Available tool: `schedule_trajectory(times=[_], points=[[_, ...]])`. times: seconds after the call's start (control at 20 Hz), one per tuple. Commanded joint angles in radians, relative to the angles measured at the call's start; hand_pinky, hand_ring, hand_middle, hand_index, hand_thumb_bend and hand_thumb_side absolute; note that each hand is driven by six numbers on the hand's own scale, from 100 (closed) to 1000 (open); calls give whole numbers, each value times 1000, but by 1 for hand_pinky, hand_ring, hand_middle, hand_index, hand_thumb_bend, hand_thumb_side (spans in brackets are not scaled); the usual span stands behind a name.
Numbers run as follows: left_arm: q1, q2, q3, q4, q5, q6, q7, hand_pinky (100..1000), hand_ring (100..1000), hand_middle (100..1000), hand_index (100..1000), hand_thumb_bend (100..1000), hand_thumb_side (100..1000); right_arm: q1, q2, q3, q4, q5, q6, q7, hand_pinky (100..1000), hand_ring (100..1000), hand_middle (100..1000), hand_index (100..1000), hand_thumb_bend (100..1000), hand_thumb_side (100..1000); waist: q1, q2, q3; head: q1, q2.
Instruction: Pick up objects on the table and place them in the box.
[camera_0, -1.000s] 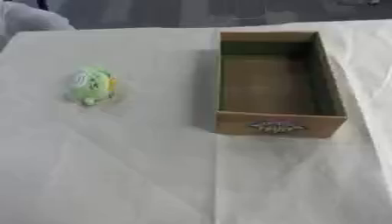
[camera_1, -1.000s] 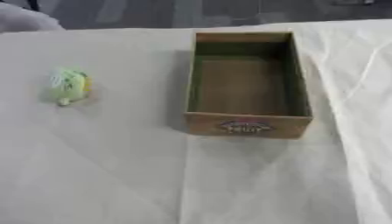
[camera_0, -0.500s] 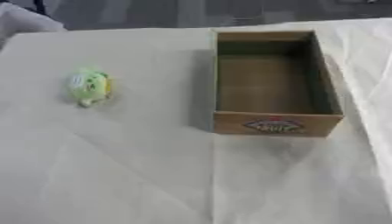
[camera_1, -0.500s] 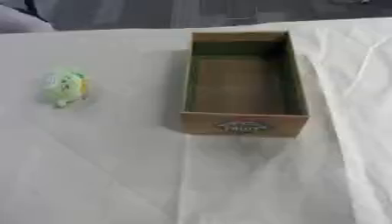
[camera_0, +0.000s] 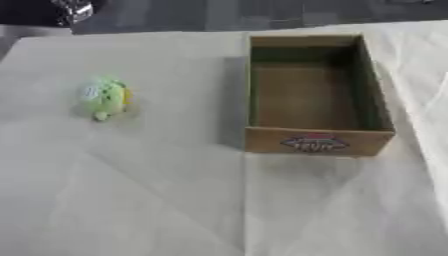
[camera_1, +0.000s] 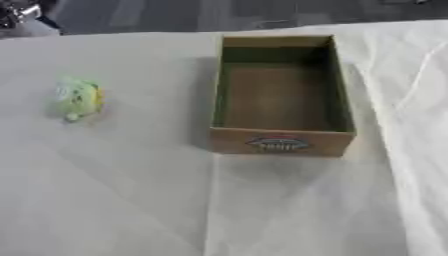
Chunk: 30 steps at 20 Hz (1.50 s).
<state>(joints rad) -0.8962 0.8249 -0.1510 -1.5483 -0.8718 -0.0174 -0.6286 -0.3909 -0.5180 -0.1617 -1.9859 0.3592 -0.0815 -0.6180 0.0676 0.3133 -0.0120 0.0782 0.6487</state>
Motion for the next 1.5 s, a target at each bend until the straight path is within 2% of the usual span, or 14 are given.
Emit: schedule_trajectory(times=[0.05,0.3,0.5,0.6,0.85,1.0,1.25,1.3,1.5], points=[[-41,-1,-8,48,-29,-30,-41,682,806,770,982,482,1000,-11,-32,-1,-14,-3,-2,6,777,832,741,777,100,1000,-2,-20,-1,8,-9],[-72,-25,-31,123,-72,-76,-116,708,836,791,998,609,1000,-12,-31,1,-14,-5,-2,7,777,833,739,776,100,1000,-1,-16,-3,13,-17],[-78,-30,-37,155,-71,-102,-206,731,861,806,1000,721,941,-11,-31,2,-14,-5,-1,8,777,833,738,776,100,1000,2,-14,-3,14,-20],[-80,-28,-39,161,-68,-115,-252,739,871,816,1000,743,910,-11,-31,3,-14,-5,0,8,777,833,737,775,100,1000,4,-14,-2,14,-22],[-73,-22,-60,194,-75,-152,-278,758,891,836,1000,739,863,-11,-31,3,-14,-6,0,8,777,833,736,775,100,1000,4,-15,-2,16,-25],[-69,-19,-75,223,-89,-175,-278,769,905,861,1000,682,822,-11,-31,2,-14,-6,0,6,776,833,734,773,100,1000,5,-15,-2,17,-25],[-69,-19,-80,246,-104,-200,-278,771,906,867,1000,673,817,-10,-31,3,-14,-5,1,6,776,833,733,772,100,1000,5,-15,-2,17,-25],[-66,-19,-83,250,-107,-203,-278,759,904,927,1000,562,764,-11,-31,3,-14,-5,1,6,776,831,730,764,100,1000,5,-13,-2,17,-27],[-53,-22,-95,273,-113,-214,-278,754,900,959,1000,514,741,-15,-30,2,-14,-6,0,3,776,829,727,760,100,1000,4,-8,-5,18,-30]])
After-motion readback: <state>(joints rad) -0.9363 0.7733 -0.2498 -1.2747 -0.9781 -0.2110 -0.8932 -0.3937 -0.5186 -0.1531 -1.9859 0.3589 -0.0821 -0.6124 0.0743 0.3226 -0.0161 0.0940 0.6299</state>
